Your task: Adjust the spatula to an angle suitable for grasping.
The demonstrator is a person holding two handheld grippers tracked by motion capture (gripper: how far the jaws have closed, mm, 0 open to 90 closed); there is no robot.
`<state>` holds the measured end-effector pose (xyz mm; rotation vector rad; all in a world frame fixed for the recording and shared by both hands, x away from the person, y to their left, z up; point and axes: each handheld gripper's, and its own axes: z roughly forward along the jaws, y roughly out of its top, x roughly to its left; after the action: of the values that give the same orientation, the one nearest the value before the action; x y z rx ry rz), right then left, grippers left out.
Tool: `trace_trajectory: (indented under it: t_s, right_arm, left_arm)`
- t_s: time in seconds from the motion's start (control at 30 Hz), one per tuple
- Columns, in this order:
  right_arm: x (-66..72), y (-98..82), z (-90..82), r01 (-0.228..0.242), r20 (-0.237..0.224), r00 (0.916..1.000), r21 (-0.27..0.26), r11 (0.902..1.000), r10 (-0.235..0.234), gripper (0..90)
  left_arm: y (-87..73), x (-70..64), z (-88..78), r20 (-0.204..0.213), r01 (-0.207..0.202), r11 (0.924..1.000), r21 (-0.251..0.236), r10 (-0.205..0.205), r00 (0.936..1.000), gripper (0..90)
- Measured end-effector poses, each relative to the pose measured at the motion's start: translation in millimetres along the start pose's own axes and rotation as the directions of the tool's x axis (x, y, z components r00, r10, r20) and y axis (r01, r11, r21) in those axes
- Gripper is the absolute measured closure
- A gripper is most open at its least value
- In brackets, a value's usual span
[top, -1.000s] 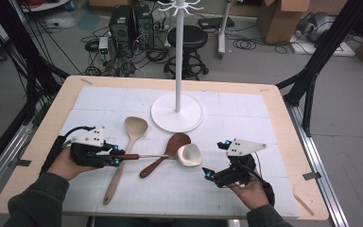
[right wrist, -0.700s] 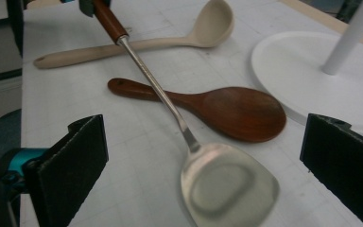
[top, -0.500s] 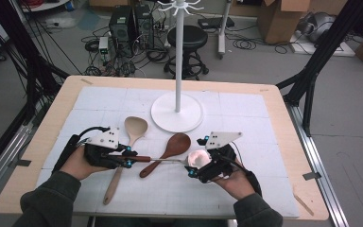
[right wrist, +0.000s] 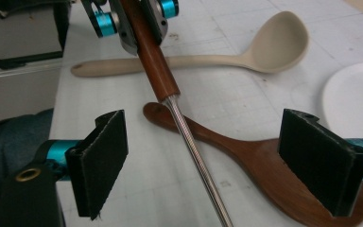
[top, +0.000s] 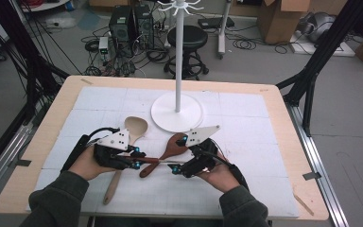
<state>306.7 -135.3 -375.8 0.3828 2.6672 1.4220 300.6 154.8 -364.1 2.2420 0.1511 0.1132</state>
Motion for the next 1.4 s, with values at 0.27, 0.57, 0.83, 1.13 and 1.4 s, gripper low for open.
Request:
trace_trajectory:
  t_s: [0.27, 0.57, 0.83, 1.13, 1.4]
  right_arm:
    - [-2.2, 8.8, 17.8, 0.011, -0.069, 0.9975, 0.024, 0.9997, -0.009, 26.1]
    - [-5.0, 6.8, 34.6, 0.016, -0.197, 0.9804, 0.120, 0.9927, 0.008, 57.3]
    - [-4.6, 7.9, 33.3, 0.041, -0.238, 0.9712, 0.110, 0.9931, -0.014, 69.5]
    - [-7.2, 9.1, 24.9, 0.030, -0.211, 0.9775, 0.082, 0.9962, -0.012, 70.7]
    - [-8.3, 10.0, 17.8, 0.014, -0.196, 0.9806, 0.064, 0.9979, -0.002, 71.1]
  left_arm:
    - [11.8, -2.7, 10.8, 0.016, -0.017, 0.9999, 0.000, 0.017, 0.9997, 72.9]
    - [21.4, -5.9, 20.5, 0.051, -0.042, 0.9991, 0.003, 0.042, 0.9978, 72.9]
    - [21.0, -4.8, 18.9, 0.057, -0.022, 0.9998, -0.003, 0.022, 0.9981, 72.2]
    - [15.7, -0.7, 2.8, 0.001, 0.057, 0.9959, -0.069, -0.058, 0.9983, 46.8]
    - [10.1, 3.7, -11.2, -0.044, 0.112, 0.9853, -0.129, -0.118, 0.9920, 38.0]
